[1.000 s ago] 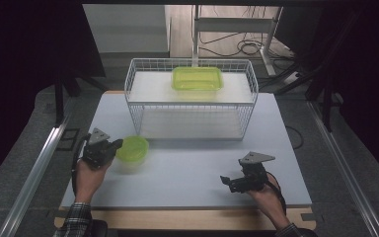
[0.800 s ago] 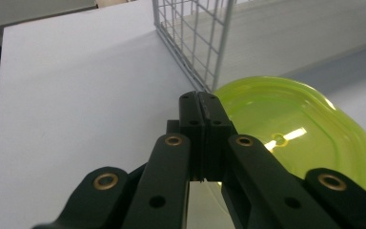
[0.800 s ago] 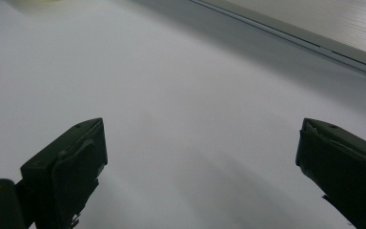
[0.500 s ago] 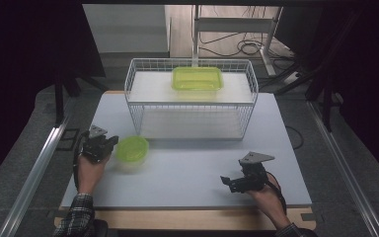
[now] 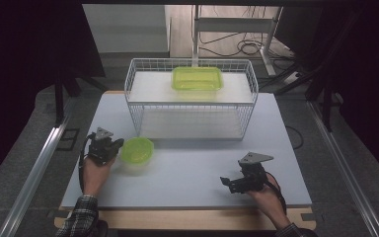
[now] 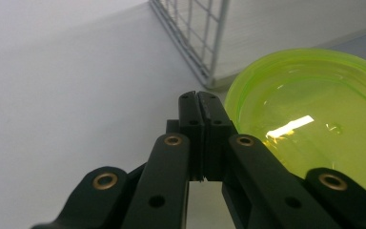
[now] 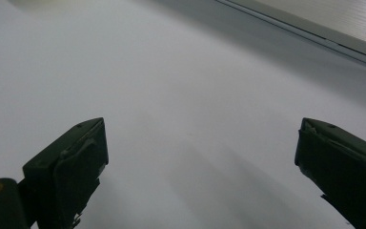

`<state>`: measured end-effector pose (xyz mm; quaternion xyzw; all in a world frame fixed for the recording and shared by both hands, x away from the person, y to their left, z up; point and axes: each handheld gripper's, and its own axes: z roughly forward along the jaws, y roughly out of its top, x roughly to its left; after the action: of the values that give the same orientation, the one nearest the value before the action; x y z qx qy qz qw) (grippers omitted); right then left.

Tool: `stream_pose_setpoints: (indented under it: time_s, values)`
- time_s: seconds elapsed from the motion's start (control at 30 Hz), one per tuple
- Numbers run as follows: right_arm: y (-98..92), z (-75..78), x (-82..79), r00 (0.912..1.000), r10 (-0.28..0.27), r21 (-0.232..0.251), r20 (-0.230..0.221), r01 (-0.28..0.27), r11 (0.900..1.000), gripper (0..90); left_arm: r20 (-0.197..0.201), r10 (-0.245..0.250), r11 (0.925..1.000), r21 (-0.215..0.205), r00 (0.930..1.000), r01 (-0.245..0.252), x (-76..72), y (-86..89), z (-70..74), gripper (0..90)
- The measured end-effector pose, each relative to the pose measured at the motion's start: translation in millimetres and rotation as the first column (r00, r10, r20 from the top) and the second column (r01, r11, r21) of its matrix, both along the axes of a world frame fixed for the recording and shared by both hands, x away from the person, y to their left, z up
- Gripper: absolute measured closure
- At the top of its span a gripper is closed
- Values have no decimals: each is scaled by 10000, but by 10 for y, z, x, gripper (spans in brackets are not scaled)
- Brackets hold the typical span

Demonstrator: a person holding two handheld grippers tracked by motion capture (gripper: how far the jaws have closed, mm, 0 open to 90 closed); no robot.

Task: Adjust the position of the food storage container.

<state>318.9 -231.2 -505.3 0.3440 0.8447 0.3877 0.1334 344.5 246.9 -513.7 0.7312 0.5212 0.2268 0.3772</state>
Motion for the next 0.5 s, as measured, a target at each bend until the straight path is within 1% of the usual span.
stream_pose_setpoints:
  time_s: [0.23,0.4,0.5]
  values:
    - [4,-2,-3,10000,57,-23,-9,-57,10000,39,-58,-604,9982,-46,9982,604,-49,-231,18,899]
    - [10,-9,-4,9999,98,-66,-46,-98,9999,39,-70,-1030,9947,23,9947,1030,-66,-419,32,899]
    - [15,-13,-4,9999,148,-103,-35,-148,9998,39,-60,-1215,9926,-50,9926,1215,-58,-508,32,899]
